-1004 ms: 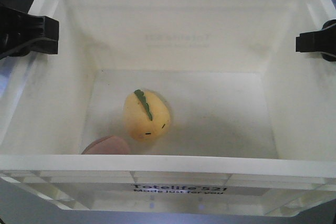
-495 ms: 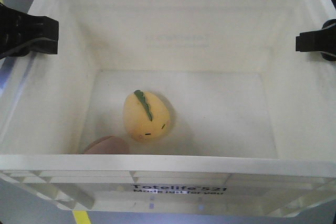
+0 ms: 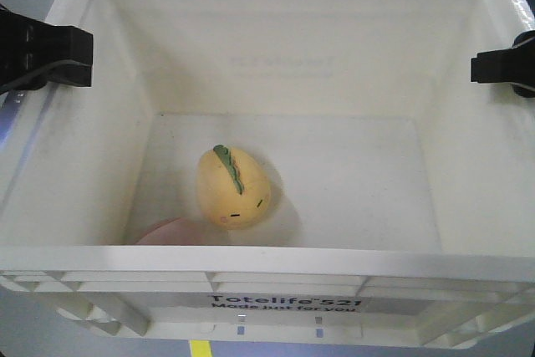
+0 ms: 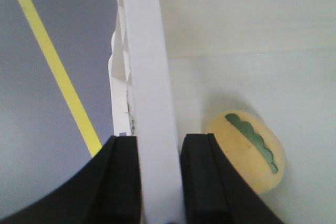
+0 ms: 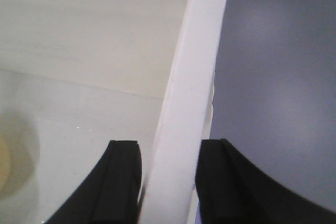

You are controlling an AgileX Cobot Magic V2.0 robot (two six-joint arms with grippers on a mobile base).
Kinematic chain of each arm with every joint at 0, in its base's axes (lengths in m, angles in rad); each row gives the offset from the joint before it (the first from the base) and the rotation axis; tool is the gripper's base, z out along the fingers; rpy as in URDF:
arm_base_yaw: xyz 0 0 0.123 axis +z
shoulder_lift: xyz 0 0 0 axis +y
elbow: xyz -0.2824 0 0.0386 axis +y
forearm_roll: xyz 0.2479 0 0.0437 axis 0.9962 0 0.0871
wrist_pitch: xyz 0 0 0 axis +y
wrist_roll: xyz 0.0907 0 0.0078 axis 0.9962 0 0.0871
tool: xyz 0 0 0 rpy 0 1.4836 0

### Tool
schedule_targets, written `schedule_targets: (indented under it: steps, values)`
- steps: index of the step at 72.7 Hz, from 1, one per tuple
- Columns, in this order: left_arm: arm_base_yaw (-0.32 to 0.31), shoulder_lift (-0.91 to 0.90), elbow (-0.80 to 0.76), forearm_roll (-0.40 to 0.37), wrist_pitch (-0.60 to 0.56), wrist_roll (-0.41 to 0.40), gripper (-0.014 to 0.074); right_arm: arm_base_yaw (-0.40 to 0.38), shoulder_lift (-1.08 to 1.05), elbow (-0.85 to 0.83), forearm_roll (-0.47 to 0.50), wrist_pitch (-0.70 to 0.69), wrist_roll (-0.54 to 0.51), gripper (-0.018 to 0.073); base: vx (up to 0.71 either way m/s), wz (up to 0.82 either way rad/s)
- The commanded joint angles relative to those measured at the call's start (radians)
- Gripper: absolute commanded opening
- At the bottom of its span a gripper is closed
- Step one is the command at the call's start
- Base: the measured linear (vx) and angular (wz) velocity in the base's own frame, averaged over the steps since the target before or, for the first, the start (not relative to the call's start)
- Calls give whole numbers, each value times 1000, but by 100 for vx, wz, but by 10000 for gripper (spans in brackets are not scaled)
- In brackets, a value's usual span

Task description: Place moving items into box and shelve

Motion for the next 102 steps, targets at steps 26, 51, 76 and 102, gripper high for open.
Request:
schedule_targets:
  steps: [26, 51, 76, 102]
  values:
    - [3, -36, -40, 50, -102, 5, -6, -10, -23, -39, -69, -104, 0, -6, -3, 50]
    - [3, -36, -40, 50, -102, 5, -6, -10, -23, -39, -69, -104, 0, -6, 4, 42]
    - [3, -36, -40, 50, -102, 5, -6, -10, -23, -39, -69, -104, 0, -6, 14, 26]
    - [3, -36, -40, 50, -102, 5, -6, -10, -23, -39, -69, -104, 0, -6, 23, 11]
